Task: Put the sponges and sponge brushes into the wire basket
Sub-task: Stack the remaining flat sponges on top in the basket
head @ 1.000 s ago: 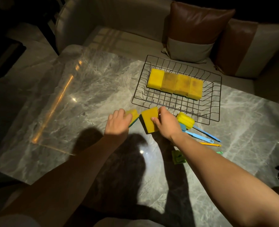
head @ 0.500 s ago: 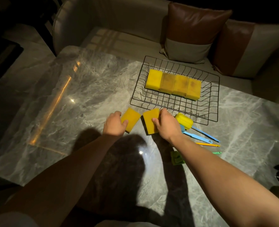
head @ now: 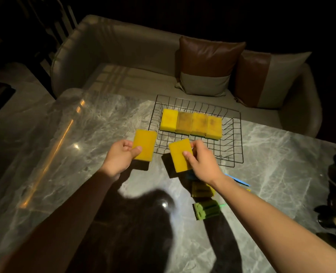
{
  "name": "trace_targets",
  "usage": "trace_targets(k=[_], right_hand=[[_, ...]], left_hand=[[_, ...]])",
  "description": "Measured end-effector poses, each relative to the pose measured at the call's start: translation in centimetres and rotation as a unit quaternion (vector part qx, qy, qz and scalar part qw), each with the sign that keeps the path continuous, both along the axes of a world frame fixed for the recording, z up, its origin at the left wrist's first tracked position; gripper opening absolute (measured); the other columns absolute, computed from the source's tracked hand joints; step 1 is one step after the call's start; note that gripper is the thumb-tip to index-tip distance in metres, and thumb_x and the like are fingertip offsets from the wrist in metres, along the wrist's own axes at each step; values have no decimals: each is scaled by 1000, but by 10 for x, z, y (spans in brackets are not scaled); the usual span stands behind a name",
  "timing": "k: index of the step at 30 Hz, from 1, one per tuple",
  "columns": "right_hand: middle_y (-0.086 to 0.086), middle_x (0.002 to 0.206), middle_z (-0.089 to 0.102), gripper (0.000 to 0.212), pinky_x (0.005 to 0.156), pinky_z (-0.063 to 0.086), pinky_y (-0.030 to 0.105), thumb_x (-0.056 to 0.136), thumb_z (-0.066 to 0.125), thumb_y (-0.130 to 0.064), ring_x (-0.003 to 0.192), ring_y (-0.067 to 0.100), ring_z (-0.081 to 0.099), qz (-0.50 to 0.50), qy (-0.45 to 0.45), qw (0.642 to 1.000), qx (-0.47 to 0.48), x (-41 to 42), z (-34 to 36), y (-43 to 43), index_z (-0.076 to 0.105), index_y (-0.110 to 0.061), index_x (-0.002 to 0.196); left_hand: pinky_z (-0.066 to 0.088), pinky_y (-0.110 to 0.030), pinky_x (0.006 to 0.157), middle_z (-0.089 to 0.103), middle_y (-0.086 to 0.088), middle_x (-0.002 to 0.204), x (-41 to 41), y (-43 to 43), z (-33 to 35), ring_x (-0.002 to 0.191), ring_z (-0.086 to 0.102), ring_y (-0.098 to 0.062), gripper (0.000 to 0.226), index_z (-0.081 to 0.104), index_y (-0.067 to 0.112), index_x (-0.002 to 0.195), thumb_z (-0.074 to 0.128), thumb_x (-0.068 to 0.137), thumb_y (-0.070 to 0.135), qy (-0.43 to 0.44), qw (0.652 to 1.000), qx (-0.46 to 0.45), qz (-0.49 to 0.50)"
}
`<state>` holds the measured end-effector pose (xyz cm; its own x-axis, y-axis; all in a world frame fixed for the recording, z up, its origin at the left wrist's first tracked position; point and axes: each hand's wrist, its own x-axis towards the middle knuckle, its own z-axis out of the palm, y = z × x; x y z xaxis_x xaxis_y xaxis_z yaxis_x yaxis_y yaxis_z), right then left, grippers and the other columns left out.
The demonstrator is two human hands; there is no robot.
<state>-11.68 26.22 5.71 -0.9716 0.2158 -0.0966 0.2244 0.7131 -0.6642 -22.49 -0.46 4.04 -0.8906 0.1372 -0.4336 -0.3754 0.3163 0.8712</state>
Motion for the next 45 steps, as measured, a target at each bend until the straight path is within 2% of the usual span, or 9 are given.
trace_targets(k=[6,12,18,25,30,34,39,43,45], right_hand=[[-8,89,61,16,64,47,29,100,56,-36,80,8,60,-129,22,988,-77,-45,21,37,50,-22,106],[-3,95,57,21,80,51,41,101,54,-31,89,19,57,-183,-21,976,-115,-100,11,64,49,-13,111],[1,113,51,35,88,45,37,102,53,-28,100,19,49,-217,-76,965,-126,-144,-15,75,49,-5,128],[5,99,55,25,81,47,41,103,51,-27,89,22,52,-224,-83,961,-137,-167,-38,73,49,-6,117],[8,99,56,25,86,50,47,103,51,-26,88,23,52,-219,-85,964,-125,-175,-47,69,50,-5,115],[7,100,56,28,82,47,42,103,50,-28,89,24,52,-211,-94,966,-116,-179,-52,66,51,-4,118],[12,109,64,33,85,49,38,103,50,-25,95,24,57,-200,-79,971,-104,-178,-53,64,53,-3,127],[4,97,65,43,83,50,36,101,55,-22,89,20,60,-156,-44,983,-88,-166,-50,64,48,-4,139],[9,115,63,52,96,48,36,98,60,-24,107,23,60,-121,-36,991,-52,-159,-50,65,45,-6,144]], left_hand=[[49,-29,73,64,-6,97,-61,85,23,83,60,-17,24,60,8,100,76,87,20,22,999,-13,-32],[46,-35,85,62,-5,95,-109,143,11,97,58,-25,16,59,9,91,72,89,18,-19,995,-75,-59],[43,-34,79,53,-3,81,-143,160,-6,84,50,-24,29,45,15,72,70,88,15,23,982,-151,-111],[50,-37,76,65,-10,90,-155,162,-20,90,62,-33,23,52,17,79,71,86,28,107,940,-285,-152],[44,-32,70,69,-11,93,-150,155,-33,89,65,-34,20,61,13,96,66,89,31,183,923,-300,-155],[48,-37,67,70,-15,98,-142,150,-34,91,66,-35,28,60,9,109,59,93,32,295,872,-346,-180],[52,-44,79,64,-14,109,-136,143,-35,102,60,-33,32,60,10,115,50,98,34,330,842,-373,-209],[46,-45,89,57,-11,117,-128,133,-42,111,51,-31,37,63,13,121,49,95,36,372,824,-371,-210],[43,-46,94,54,-10,130,-125,129,-48,120,47,-32,43,59,14,130,52,94,37,369,826,-362,-227]])
